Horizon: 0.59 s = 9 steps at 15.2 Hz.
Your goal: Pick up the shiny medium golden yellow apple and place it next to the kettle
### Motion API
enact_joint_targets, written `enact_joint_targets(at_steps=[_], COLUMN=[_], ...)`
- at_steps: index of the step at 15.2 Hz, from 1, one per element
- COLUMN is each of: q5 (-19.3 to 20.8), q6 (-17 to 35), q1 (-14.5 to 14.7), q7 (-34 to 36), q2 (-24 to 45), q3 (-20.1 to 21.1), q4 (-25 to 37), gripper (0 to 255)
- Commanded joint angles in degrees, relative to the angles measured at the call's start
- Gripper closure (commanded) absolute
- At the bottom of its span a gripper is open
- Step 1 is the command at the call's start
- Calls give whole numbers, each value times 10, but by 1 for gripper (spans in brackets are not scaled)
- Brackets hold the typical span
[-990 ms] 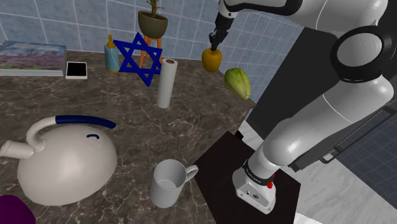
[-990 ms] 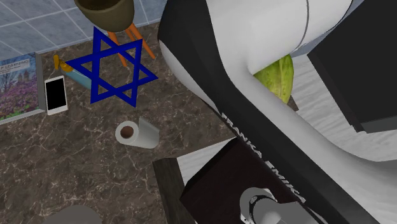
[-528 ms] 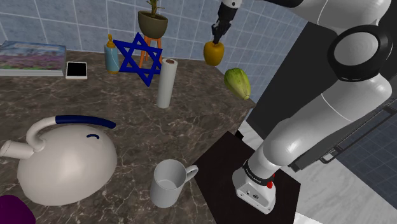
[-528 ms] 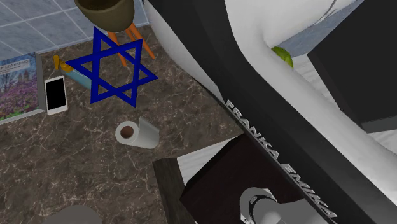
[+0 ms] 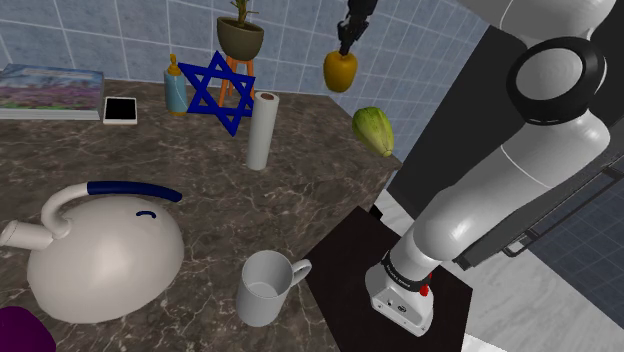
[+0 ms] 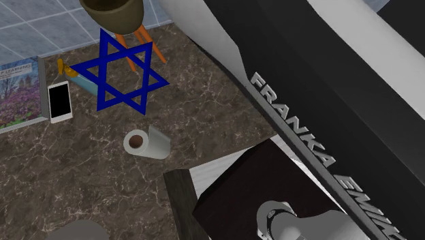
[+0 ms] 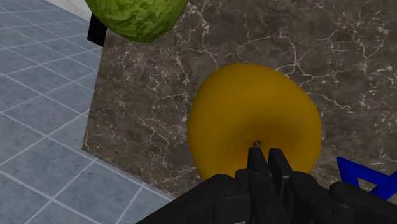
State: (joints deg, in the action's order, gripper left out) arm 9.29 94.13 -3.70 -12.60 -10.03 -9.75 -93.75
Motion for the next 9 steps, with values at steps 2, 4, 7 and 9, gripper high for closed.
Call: enact_joint_targets(at_steps=[2, 4, 7, 9], q5=[-2, -3, -6, -7], q6=[-27, -44, -70, -88], q1=[0, 0, 0, 0], q7=[-4, -7, -12, -15], q2=[10, 18, 31, 41], q3=[0, 0, -1, -2], q4=[37, 62, 101, 130], gripper=[255, 255, 255, 255])
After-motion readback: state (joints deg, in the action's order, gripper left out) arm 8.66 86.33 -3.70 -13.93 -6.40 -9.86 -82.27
